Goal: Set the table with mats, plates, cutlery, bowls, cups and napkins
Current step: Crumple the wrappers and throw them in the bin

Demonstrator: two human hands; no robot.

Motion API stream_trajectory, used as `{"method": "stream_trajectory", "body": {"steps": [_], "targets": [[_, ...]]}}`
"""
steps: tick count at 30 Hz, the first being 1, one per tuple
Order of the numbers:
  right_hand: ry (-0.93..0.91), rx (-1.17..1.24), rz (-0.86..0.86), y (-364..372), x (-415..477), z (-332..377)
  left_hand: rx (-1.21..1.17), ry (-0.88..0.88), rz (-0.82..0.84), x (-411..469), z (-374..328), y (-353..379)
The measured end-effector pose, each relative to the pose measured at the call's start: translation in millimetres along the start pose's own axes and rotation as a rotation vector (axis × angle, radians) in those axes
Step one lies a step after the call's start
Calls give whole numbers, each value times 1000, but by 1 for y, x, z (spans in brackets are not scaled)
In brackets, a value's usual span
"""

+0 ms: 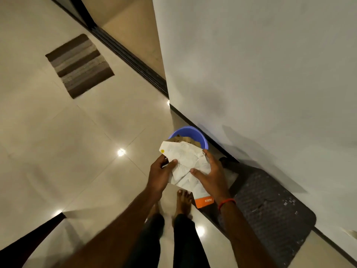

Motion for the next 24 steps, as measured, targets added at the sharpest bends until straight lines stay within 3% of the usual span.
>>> {"method": "stream_trajectory", "body": {"steps": [8,15,20,24], "targets": [[-6,-127,19,22,90,-73,18,17,-42,102,55,20],[37,-223,-11,49,170,-138,132,97,79,194,95,32],[44,-411,-75,68,196,-164,251,186,162,213,111,40],[-8,-503,-35,83,196,-169,327,173,125,206,125,38]]}}
Point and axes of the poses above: each hand's wrist, its own x-axis towards the middle knuckle, its own y-axis out of the palm, z = x × y, the point moved 3 cm from there along x, towards the middle knuckle, and after that the axes turned 6 degrees about x, right-handed, at the moved point
